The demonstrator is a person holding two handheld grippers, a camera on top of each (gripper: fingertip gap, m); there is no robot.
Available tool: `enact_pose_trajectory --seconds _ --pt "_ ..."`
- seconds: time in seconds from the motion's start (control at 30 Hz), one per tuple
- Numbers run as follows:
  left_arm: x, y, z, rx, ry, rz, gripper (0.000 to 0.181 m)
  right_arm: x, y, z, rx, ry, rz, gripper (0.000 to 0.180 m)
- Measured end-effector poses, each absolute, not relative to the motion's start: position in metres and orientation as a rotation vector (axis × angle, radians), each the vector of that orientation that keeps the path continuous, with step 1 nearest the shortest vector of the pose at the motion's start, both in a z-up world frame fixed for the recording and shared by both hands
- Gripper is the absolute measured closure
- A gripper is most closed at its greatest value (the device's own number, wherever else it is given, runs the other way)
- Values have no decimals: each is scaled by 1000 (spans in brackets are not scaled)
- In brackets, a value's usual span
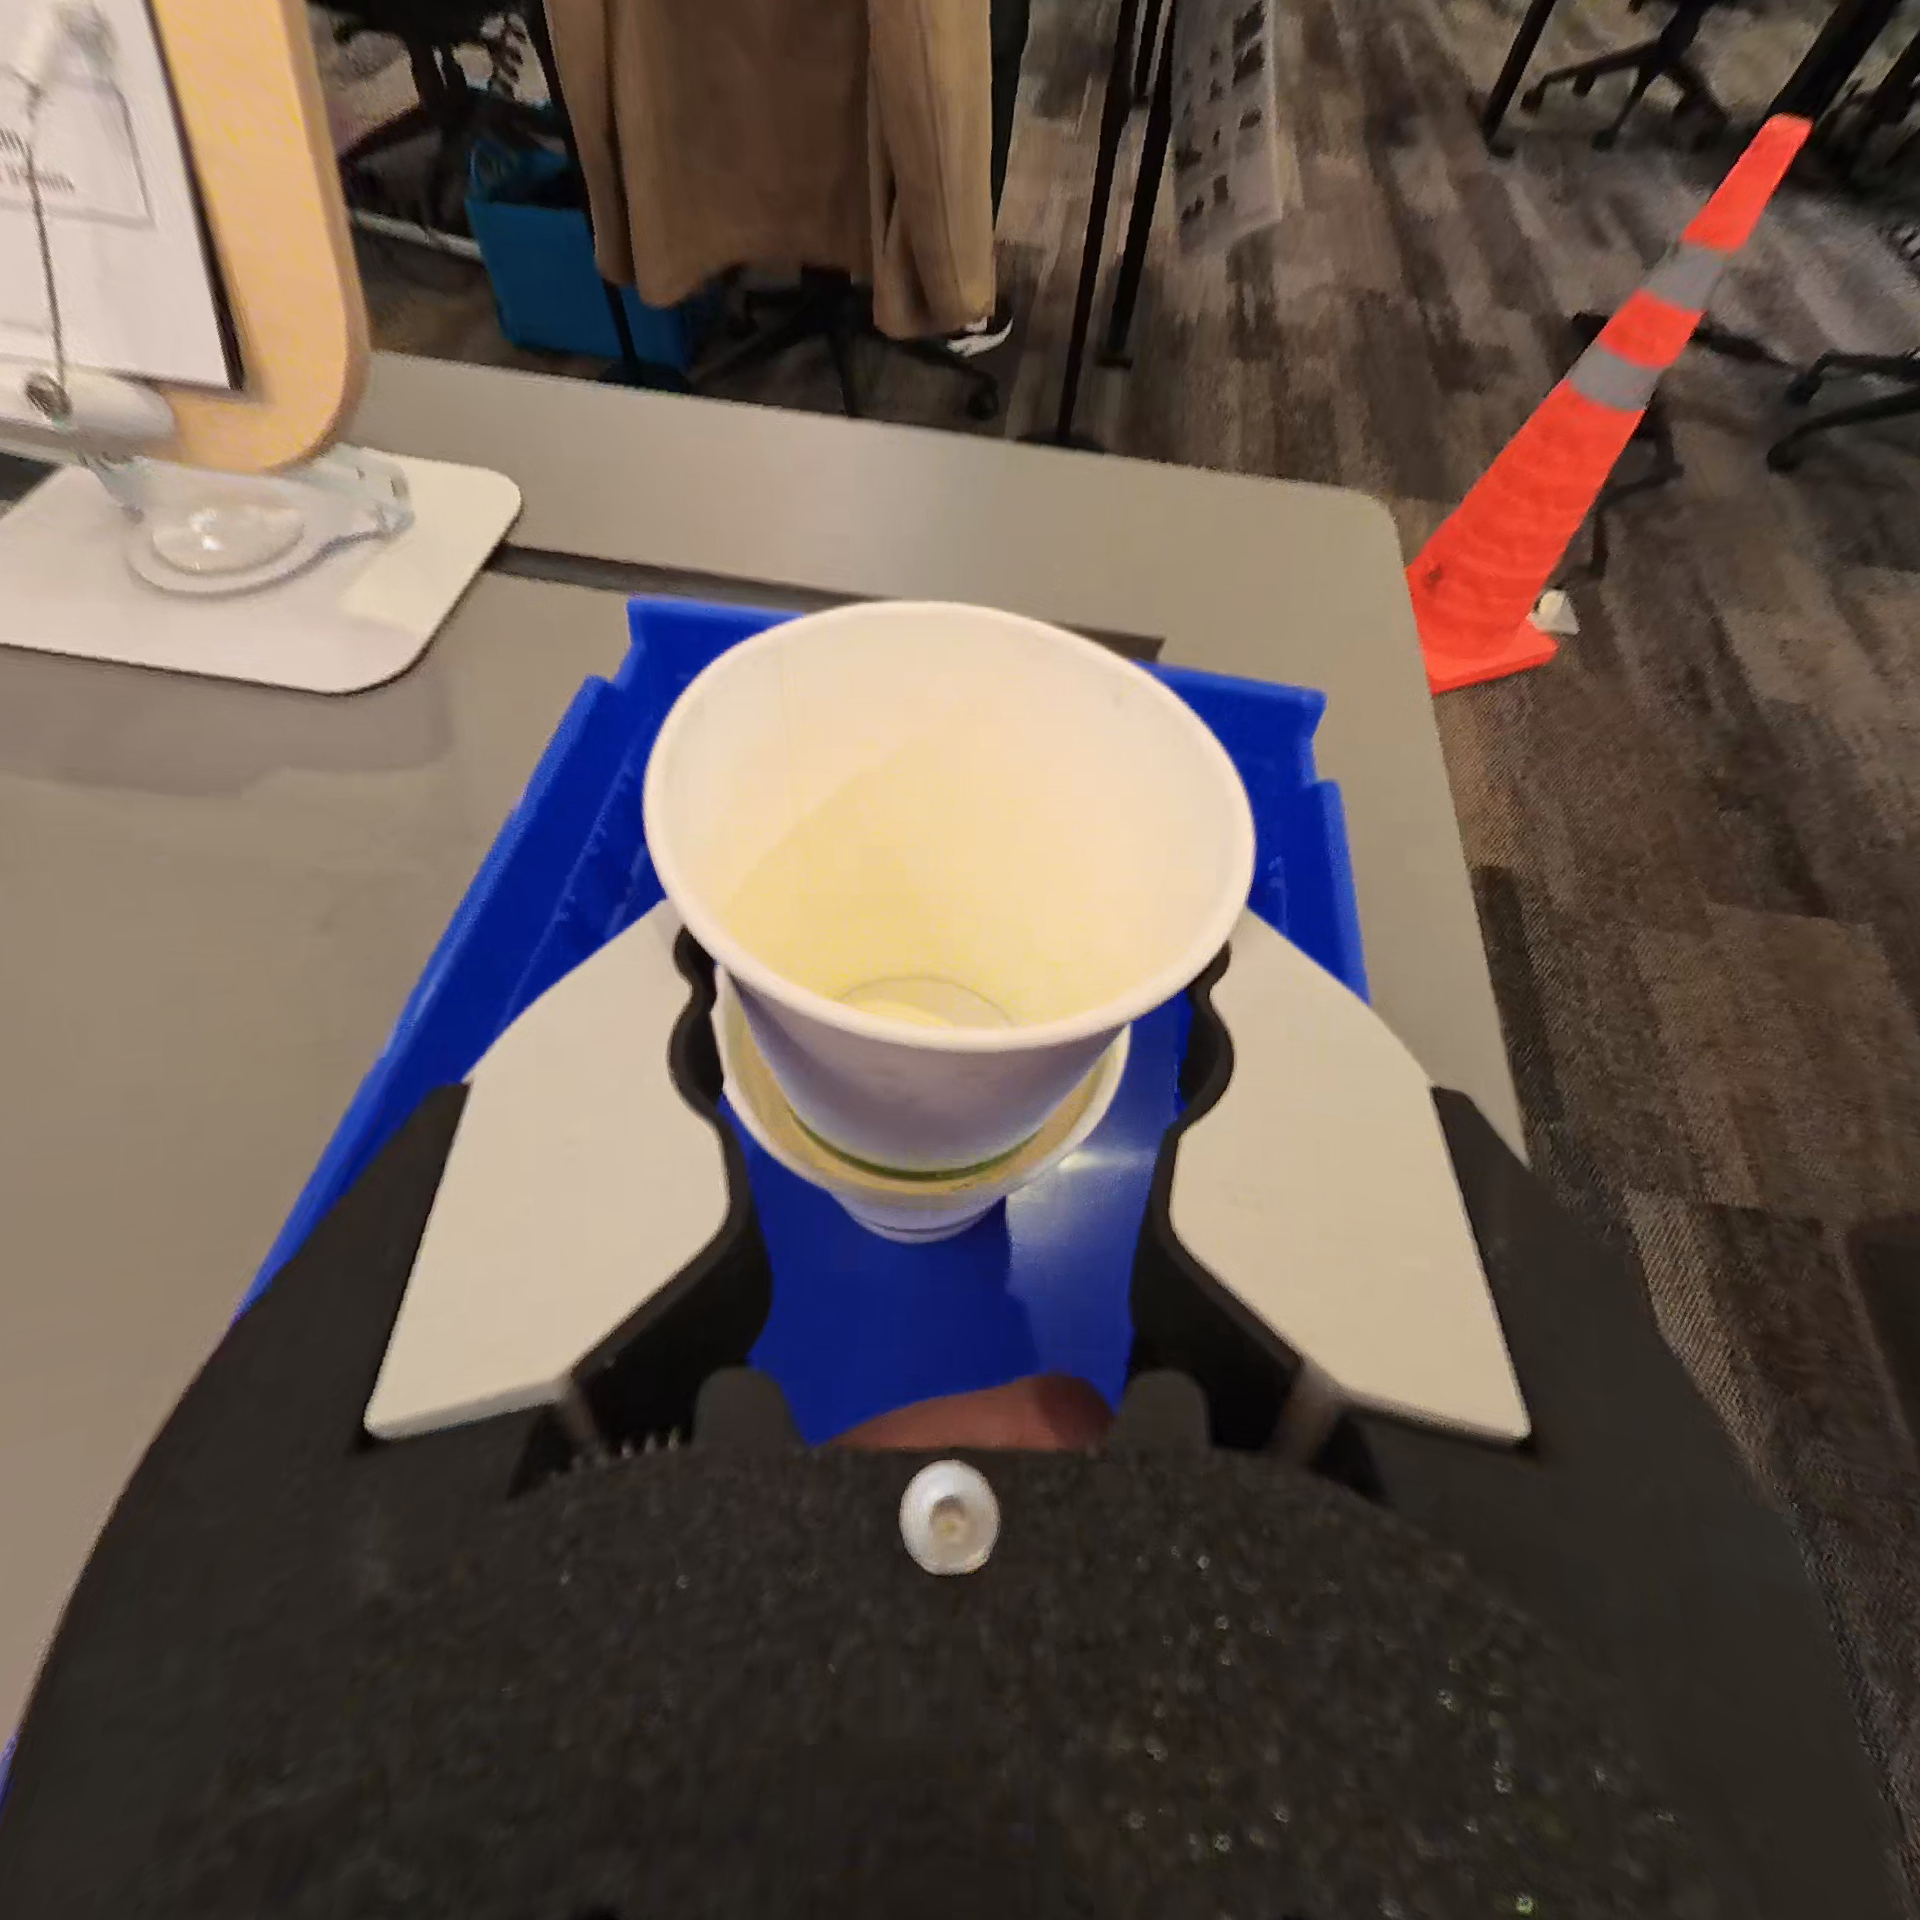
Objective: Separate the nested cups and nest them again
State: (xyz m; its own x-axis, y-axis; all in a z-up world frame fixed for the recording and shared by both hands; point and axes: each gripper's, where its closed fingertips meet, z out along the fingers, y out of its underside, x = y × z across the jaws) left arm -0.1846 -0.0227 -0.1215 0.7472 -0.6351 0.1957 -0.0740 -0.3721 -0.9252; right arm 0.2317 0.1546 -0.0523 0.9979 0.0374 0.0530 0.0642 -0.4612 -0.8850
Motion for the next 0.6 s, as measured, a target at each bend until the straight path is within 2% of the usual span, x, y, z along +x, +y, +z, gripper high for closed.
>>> enact_pose_trajectory --seconds 0.37,0.6 --pt "-168 -31 -135 -1914 623 -686 104 227 144 -101 -2212 -239 -12 86" --pt "-168 -32 -132 -1913 605 -702 104 238 126 -106 -2218 -246 -107 85"
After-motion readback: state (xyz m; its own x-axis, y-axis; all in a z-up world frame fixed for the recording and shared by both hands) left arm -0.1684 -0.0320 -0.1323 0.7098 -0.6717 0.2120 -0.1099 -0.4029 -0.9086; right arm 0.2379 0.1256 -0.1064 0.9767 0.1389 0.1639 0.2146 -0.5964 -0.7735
